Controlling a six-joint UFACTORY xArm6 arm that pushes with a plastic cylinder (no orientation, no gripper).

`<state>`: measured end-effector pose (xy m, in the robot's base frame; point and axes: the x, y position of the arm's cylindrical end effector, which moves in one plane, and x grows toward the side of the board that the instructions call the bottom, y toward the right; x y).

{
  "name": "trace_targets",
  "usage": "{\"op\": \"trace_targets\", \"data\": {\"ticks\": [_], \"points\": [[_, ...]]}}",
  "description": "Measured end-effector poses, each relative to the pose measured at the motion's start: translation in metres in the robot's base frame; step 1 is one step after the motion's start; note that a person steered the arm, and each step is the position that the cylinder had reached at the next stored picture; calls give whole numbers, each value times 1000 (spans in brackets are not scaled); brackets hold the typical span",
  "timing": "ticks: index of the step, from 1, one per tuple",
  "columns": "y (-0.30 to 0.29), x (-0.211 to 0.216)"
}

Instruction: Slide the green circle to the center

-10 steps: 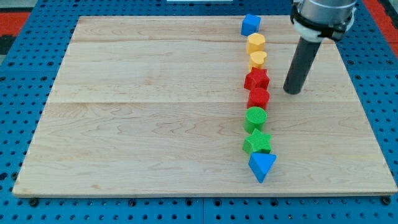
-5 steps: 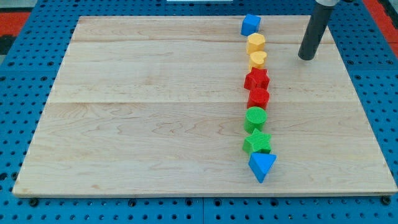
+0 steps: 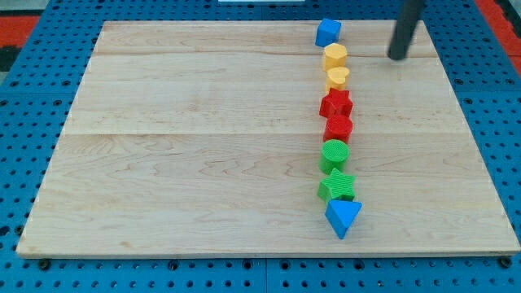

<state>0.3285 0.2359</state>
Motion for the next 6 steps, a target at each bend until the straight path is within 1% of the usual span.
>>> {"op": "trace_targets", "data": {"ticks": [1, 2, 3, 4, 5, 6], "points": [[14, 110], [-6, 144], [-46, 176], [-103, 182], [-177, 160], [-225, 134]]}}
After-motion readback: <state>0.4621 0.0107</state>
